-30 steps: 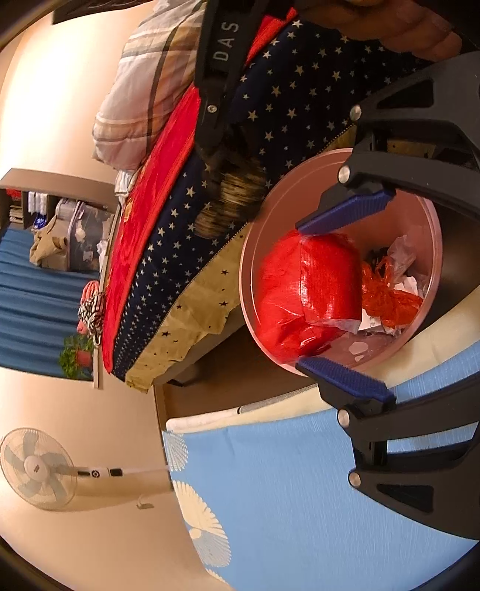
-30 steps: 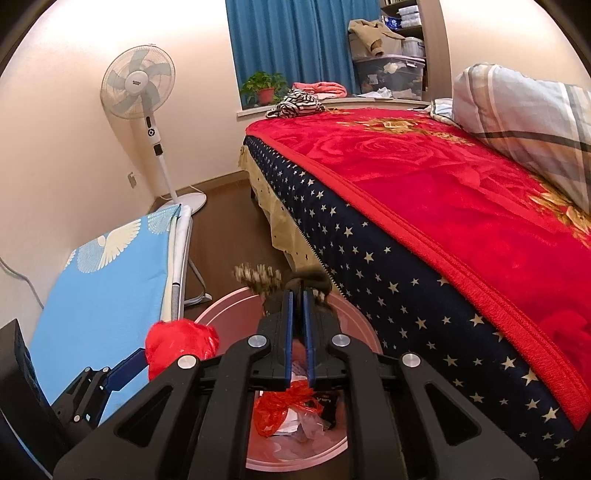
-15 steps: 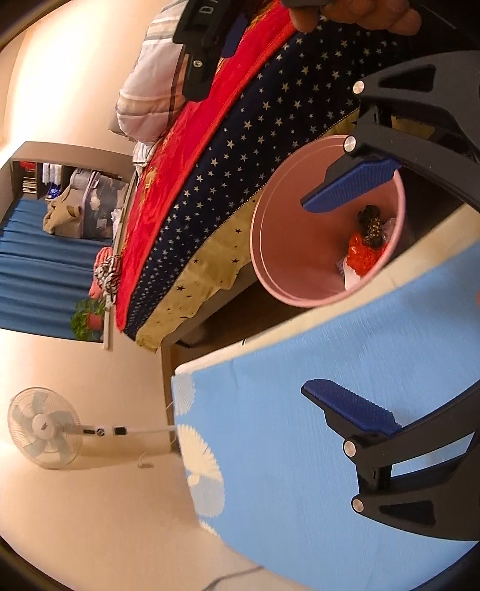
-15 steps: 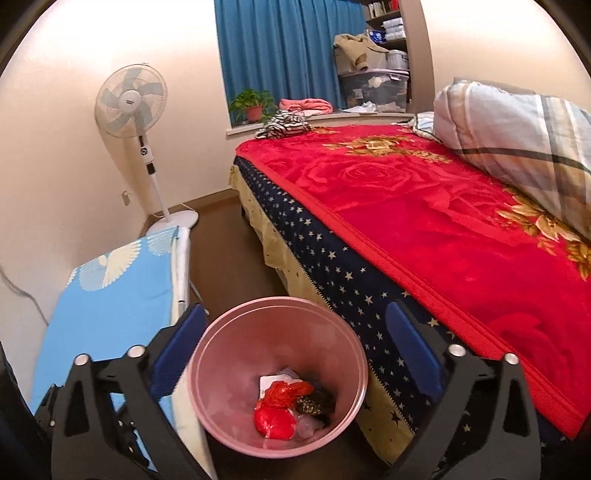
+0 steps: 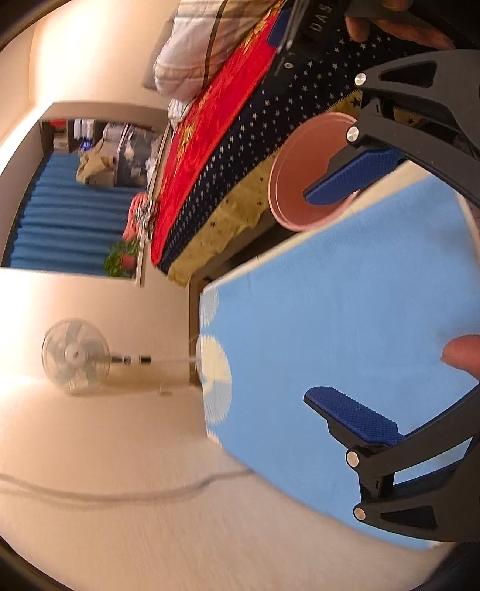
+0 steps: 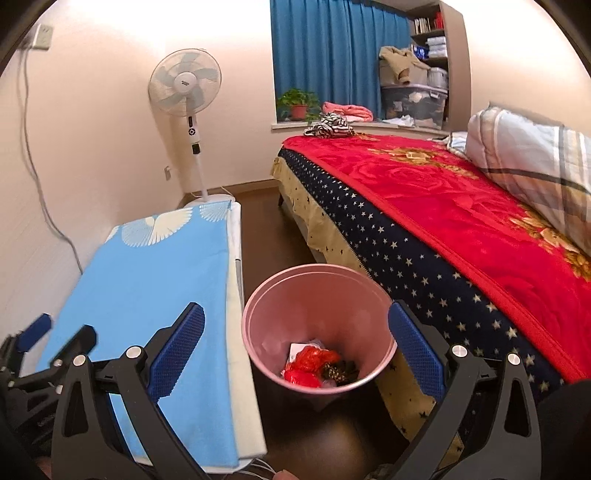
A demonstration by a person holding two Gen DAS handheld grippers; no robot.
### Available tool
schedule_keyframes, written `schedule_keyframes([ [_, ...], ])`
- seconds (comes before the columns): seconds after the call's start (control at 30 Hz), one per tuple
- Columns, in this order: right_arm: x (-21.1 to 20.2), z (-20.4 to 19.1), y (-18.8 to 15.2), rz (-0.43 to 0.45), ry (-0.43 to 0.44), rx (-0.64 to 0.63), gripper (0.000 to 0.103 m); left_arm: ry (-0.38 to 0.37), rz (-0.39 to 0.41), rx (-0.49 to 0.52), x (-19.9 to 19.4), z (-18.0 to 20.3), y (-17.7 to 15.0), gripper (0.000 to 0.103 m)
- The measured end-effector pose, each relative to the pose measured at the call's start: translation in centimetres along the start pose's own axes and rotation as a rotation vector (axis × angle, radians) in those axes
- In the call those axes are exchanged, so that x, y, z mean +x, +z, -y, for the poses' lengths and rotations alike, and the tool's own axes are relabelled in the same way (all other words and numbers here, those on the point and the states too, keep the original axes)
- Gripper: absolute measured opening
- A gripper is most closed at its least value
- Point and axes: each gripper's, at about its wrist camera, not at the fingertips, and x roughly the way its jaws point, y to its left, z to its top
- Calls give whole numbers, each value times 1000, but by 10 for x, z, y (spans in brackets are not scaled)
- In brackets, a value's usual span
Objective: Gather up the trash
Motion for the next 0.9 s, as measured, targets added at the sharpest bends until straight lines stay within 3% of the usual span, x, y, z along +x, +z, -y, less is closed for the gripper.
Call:
schedule_keyframes([
  [0.23, -8, -24, -18, -6, 2, -51, 98, 111, 12, -33, -34, -26, -15, 95],
  [0.37, -2, -32, -23, -24, 20, -50, 98, 151, 10, -63, -30, -37, -18, 95],
  [0.9, 15, -55, -35, -51, 34, -84, 98, 144, -19, -80, -18, -41, -27, 95],
])
